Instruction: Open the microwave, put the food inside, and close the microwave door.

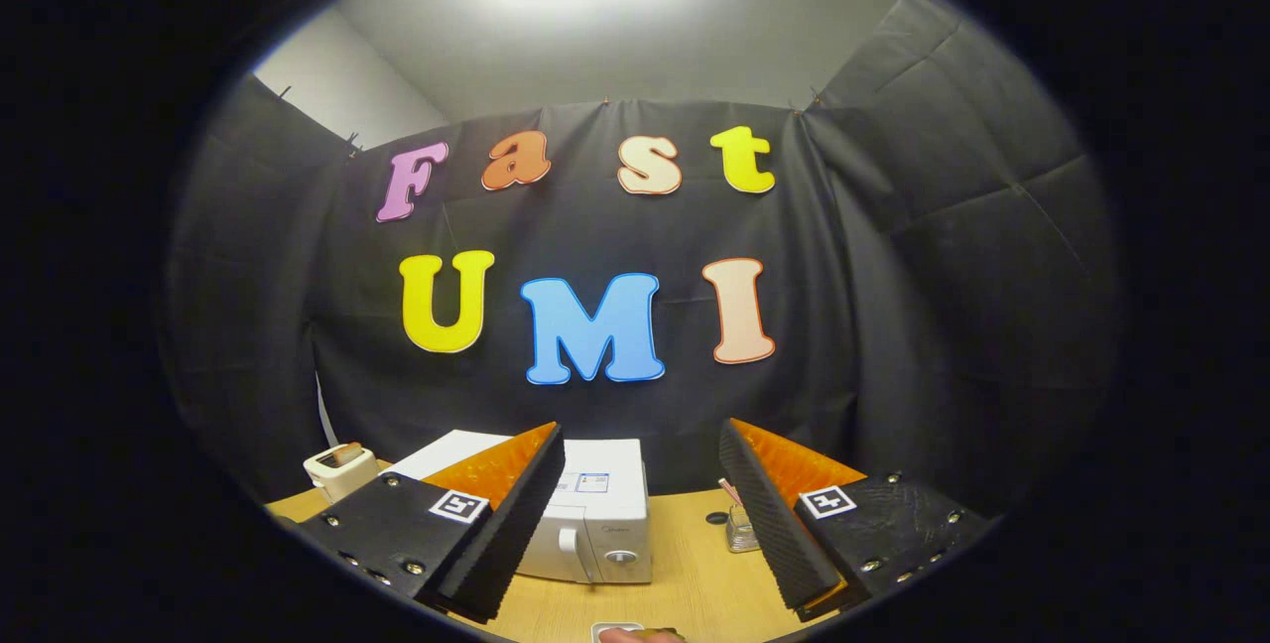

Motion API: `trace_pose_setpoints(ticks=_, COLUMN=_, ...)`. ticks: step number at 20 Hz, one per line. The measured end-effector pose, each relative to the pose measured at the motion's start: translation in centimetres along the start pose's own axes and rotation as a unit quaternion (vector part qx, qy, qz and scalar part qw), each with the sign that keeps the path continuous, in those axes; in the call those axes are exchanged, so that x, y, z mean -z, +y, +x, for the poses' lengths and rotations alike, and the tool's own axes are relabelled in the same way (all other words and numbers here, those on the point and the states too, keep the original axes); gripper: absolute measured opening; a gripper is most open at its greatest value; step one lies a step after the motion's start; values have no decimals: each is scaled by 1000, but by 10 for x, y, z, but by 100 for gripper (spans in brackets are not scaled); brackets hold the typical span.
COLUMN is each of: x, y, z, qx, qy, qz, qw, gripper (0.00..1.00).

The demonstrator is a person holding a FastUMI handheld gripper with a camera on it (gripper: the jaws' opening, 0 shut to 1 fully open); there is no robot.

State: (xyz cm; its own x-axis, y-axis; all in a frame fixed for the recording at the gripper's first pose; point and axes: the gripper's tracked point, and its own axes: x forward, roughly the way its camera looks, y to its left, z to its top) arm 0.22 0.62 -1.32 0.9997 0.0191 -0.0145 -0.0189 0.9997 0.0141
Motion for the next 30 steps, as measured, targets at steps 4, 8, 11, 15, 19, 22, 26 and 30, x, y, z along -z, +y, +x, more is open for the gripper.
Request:
trace_pose_setpoints(ticks=4, x=10, y=6, z=3, qx=-7, qy=7, qz=2, qw=1000, gripper=98)
trace_pose_setpoints(ticks=8, x=21, y=13, z=10, qx=-5, qy=5, qz=38, qw=999, gripper=98)
trace_pose_setpoints(ticks=11, x=46, y=24, z=18, qx=-13, qy=22, qz=62, qw=998, gripper=98)
trace_pose_setpoints(ticks=15, x=83, y=38, z=32, qx=-32, qy=33, qz=47, qw=998, gripper=98)
trace_pose_setpoints(ticks=19, x=134, y=60, z=46, qx=-49, qy=56, qz=24, qw=997, gripper=98)
trace_pose_setpoints(ticks=22, x=181, y=74, z=59, qx=-58, qy=81, qz=27, qw=995, gripper=98)
trace_pose_setpoints(ticks=26, x=230, y=87, z=79, qx=-57, qy=100, qz=16, qw=993, gripper=98)
trace_pose_setpoints(ticks=30, x=270, y=91, z=98, qx=-42, qy=111, qz=22, qw=993, gripper=98)
